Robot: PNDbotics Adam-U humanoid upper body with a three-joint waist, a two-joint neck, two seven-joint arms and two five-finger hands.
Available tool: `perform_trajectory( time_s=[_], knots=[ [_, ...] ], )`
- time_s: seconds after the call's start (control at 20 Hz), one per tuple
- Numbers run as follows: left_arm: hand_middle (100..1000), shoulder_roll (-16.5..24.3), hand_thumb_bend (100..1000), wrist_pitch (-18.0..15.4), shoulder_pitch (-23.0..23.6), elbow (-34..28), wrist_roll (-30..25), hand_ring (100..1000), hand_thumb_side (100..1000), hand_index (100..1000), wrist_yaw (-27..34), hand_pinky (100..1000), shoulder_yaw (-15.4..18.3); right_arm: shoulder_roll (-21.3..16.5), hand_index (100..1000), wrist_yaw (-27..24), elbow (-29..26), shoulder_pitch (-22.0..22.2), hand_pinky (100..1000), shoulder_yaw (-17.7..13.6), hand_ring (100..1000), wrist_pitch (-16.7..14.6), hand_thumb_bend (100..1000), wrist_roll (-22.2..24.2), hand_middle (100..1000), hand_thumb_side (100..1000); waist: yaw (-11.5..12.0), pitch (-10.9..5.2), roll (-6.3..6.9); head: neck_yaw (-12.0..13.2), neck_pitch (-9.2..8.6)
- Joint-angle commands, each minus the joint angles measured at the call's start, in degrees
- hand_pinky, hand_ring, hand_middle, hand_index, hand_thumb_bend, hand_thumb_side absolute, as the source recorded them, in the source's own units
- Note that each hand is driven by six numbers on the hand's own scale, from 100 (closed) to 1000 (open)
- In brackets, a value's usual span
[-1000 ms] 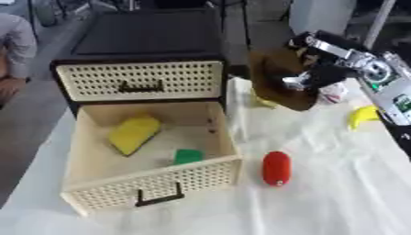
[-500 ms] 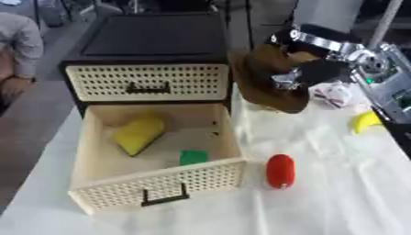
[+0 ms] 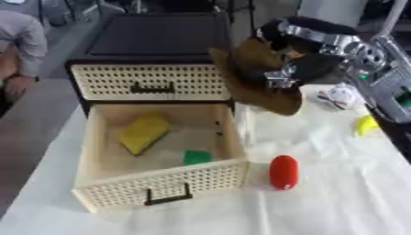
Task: Pick up objects from table and place into drawer.
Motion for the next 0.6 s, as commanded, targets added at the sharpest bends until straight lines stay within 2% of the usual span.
perform_trajectory(
  time_s=[0.05, 0.6],
  knots=[
    [512, 1.41, 107, 0.32, -0.80, -0.99, -0.05, 518, 988, 796, 0.12, 327, 0.40, -0.30, 673, -1.31, -1.71, -1.53, 559, -0.02, 760, 0.81, 526, 0.59, 539, 572, 0.10, -1.08, 0.00, -0.04, 0.24],
    [512, 1.29, 106, 1.04, -1.38, -0.99, -0.21, 518, 989, 796, 0.30, 328, 0.35, 3.23, 673, -2.65, -2.65, -3.57, 558, 1.54, 760, 2.36, 524, 3.42, 539, 570, 0.91, -1.00, -0.56, -0.42, 0.53]
  ],
)
